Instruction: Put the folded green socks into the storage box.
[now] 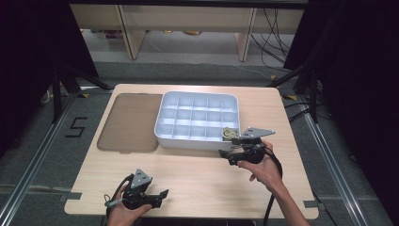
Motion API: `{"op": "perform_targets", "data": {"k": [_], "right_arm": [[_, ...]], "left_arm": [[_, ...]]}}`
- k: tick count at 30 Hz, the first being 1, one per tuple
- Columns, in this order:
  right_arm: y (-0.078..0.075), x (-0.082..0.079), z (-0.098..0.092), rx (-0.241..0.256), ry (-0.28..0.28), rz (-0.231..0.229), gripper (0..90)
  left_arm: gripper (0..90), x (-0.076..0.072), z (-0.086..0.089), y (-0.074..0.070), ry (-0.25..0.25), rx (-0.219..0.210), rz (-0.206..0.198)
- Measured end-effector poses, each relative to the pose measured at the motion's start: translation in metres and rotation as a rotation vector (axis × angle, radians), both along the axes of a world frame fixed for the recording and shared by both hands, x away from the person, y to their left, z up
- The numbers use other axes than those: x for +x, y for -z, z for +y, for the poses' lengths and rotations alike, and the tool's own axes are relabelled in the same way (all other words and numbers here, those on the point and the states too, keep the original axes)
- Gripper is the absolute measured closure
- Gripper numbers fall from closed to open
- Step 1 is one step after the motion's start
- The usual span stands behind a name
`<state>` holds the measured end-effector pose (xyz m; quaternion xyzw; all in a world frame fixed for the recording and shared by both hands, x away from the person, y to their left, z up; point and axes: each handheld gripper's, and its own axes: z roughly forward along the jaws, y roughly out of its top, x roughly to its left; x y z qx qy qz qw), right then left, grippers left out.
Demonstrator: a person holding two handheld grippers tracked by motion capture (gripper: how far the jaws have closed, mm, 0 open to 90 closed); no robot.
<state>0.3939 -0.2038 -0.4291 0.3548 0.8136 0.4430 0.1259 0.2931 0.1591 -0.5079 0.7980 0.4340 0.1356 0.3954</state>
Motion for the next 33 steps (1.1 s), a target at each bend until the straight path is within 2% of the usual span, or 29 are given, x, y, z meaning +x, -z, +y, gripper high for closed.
{"op": "perform_targets", "data": {"k": [1, 2, 3, 5, 9, 10, 11, 13, 14, 15, 20, 21, 22, 25, 26, 28, 29, 30, 32, 33], "right_arm": [[0.002, -0.003, 0.000, 0.007, -0.006, 0.019, 26.9], [0.002, -0.003, 0.000, 0.007, -0.006, 0.019, 26.9], [0.003, -0.006, 0.001, 0.002, -0.008, 0.026, 26.9], [0.005, -0.007, -0.001, -0.016, -0.011, 0.022, 26.9], [0.009, -0.011, -0.001, -0.008, -0.003, 0.041, 26.9], [0.010, -0.010, -0.004, -0.028, -0.012, 0.032, 26.9], [0.014, -0.011, -0.005, -0.009, -0.014, 0.043, 27.0], [0.015, -0.011, -0.006, -0.013, -0.016, 0.041, 27.0], [0.014, -0.015, -0.007, -0.019, 0.008, 0.075, 27.0], [0.016, -0.014, -0.008, -0.022, -0.001, 0.045, 27.0], [0.021, -0.020, -0.011, -0.026, -0.008, 0.067, 26.9], [0.023, -0.022, -0.010, -0.012, -0.004, 0.074, 26.7], [0.023, -0.021, -0.012, -0.027, -0.013, 0.066, 26.3], [0.027, -0.026, -0.012, -0.024, -0.026, 0.064, 25.2], [0.028, -0.027, -0.013, -0.023, -0.025, 0.058, 24.9], [0.029, -0.033, -0.012, -0.012, -0.016, 0.089, 24.2], [0.030, -0.034, -0.013, -0.014, -0.025, 0.072, 23.5], [0.030, -0.036, -0.013, -0.010, -0.031, 0.082, 22.5], [0.033, -0.039, -0.013, -0.023, -0.032, 0.058, 21.1], [0.034, -0.040, -0.013, -0.018, -0.037, 0.063, 20.6]], "left_arm": [[22.1, 0.000, -0.001, 0.001, -0.004, -0.011, -0.004], [22.1, 0.000, -0.001, 0.001, -0.004, -0.011, -0.004], [22.1, 0.000, 0.000, 0.001, 0.007, 0.001, 0.002], [22.1, -0.001, -0.002, 0.001, 0.002, -0.010, 0.003], [22.1, -0.001, -0.002, 0.000, 0.001, -0.004, 0.003], [22.1, -0.002, -0.002, 0.000, 0.002, 0.000, 0.005], [22.1, -0.002, -0.002, 0.000, 0.004, -0.002, 0.007], [22.1, -0.003, -0.003, 0.000, 0.006, -0.008, 0.003], [22.1, -0.003, -0.004, 0.000, 0.001, -0.011, 0.000], [22.1, -0.004, -0.004, -0.001, 0.012, 0.000, -0.001], [22.1, -0.004, -0.005, -0.001, 0.019, 0.000, 0.002], [22.1, -0.005, -0.005, -0.001, 0.017, 0.003, 0.001], [22.1, -0.005, -0.006, -0.001, 0.012, -0.010, 0.001], [22.1, -0.007, -0.005, -0.001, 0.021, -0.001, 0.000], [22.1, -0.008, -0.006, -0.001, 0.006, -0.015, 0.007], [22.1, -0.010, -0.005, -0.002, 0.012, 0.003, 0.004], [22.1, -0.012, -0.005, -0.002, 0.009, 0.003, 0.003], [22.1, -0.013, -0.005, -0.001, 0.016, -0.012, 0.002], [22.1, -0.015, -0.006, -0.002, 0.023, -0.006, 0.005], [22.1, -0.015, -0.006, -0.002, 0.038, 0.001, -0.005]]}}
